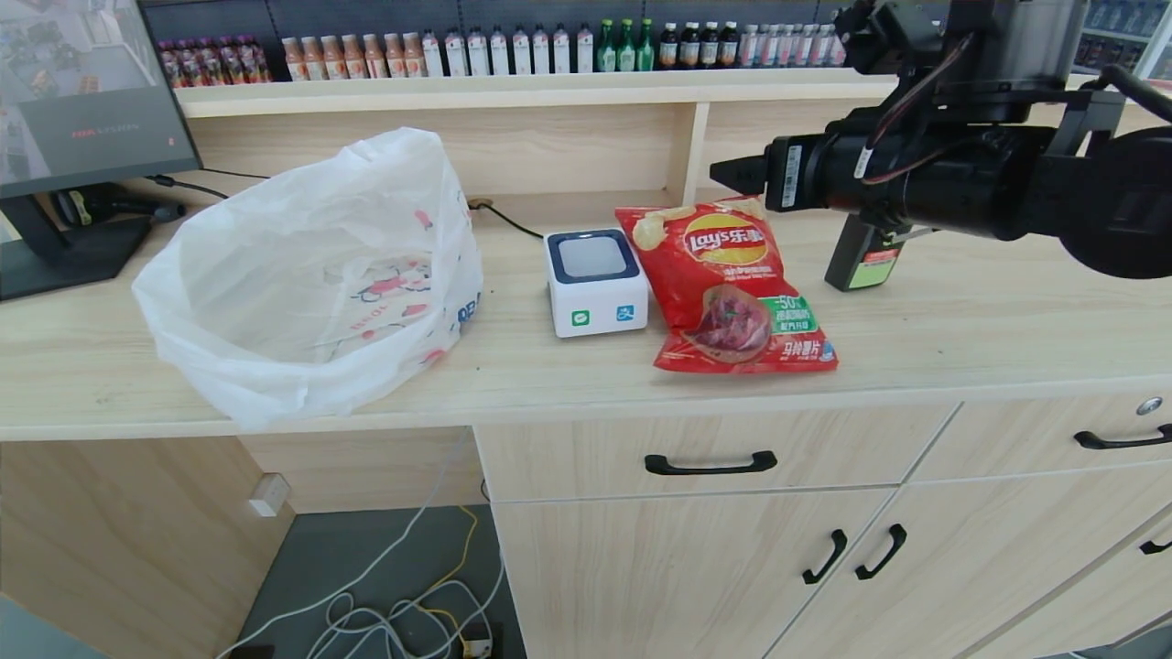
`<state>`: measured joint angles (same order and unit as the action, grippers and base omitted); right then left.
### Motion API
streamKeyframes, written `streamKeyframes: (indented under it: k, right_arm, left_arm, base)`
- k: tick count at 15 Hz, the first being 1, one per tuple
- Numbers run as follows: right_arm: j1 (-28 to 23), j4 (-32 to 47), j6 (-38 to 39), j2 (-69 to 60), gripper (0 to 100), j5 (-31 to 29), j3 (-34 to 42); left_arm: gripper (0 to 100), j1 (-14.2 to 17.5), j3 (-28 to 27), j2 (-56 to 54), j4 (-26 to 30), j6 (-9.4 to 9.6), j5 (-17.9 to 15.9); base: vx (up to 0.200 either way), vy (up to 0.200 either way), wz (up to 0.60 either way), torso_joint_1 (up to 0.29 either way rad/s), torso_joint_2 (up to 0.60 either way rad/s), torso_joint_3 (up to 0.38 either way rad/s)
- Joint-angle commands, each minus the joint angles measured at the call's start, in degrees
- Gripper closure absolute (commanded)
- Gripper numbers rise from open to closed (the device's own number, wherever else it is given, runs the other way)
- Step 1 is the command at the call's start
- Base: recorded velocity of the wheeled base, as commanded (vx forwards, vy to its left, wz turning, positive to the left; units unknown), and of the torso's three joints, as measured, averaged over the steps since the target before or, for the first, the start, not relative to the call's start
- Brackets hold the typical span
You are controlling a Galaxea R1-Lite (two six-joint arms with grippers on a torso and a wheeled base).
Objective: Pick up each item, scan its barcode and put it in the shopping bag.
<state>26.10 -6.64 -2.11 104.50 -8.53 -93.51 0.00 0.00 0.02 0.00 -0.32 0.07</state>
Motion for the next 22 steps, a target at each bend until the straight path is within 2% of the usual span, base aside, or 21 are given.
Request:
streamKeyframes:
  k: [1,11,22]
  right_arm:
    - [0.09,-0.74,0.0,-0.7,0,0.01,2.9]
    - [0.53,-5.57,-0.35,-3.07,0,4.75,14.68]
    - [0.27,-7.59,-0.79,1.59,0,4.93,15.47]
  left_arm:
    - [0,0.0,0.0,-0.02,0.0,-0.03,0.01]
    - [0,0.0,0.0,-0.02,0.0,-0.03,0.01]
    - [0,0.0,0.0,-0.02,0.0,-0.03,0.01]
  base:
    - [0.0,0.0,0.0,0.0,0.0,0.0]
    - [0.0,0.0,0.0,0.0,0.0,0.0]
    - [0.0,0.0,0.0,0.0,0.0,0.0]
